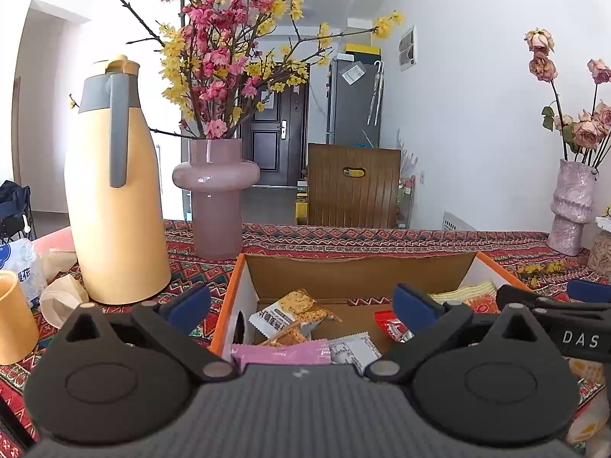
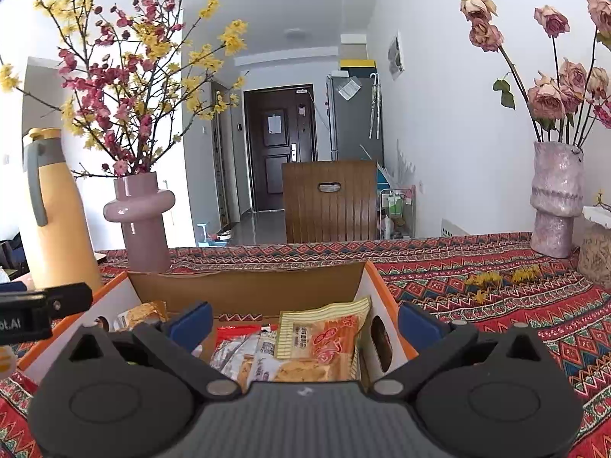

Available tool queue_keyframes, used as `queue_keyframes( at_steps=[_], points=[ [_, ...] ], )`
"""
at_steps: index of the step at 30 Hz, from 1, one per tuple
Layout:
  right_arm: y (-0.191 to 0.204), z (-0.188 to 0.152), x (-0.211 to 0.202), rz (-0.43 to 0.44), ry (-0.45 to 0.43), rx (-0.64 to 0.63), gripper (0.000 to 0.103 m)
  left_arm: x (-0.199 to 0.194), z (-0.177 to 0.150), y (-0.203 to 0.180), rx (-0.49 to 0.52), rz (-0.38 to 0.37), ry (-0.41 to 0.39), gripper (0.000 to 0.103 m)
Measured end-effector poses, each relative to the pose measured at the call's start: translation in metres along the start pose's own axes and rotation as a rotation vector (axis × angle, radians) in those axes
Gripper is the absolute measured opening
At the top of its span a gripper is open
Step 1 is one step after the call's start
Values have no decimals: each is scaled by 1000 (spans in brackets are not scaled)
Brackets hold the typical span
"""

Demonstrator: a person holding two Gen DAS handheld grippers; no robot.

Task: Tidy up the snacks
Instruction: 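Carry both pink packets over the box and open both grippers, then withdraw both grippers from the box toward the white packets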

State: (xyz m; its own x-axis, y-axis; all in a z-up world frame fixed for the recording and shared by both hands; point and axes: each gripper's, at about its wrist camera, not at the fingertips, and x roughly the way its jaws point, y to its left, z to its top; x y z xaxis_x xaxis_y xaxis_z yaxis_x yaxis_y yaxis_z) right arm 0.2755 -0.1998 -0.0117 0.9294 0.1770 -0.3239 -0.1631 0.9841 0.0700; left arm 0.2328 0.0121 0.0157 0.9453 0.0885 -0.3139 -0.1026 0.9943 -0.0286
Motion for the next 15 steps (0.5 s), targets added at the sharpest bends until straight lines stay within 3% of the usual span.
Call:
queue_keyframes(
  at_steps=[8,11,15],
  points=[
    [1,7,-5,22,-20,-13,103,-20,15,6,-51,31,-37,103],
    [2,16,-15,12,-35,-22,103,-41,25,10,-60,7,-74,103],
    [7,22,-36,22,-52,-50,103,-61,30,13,-55,-23,-64,103]
  ],
)
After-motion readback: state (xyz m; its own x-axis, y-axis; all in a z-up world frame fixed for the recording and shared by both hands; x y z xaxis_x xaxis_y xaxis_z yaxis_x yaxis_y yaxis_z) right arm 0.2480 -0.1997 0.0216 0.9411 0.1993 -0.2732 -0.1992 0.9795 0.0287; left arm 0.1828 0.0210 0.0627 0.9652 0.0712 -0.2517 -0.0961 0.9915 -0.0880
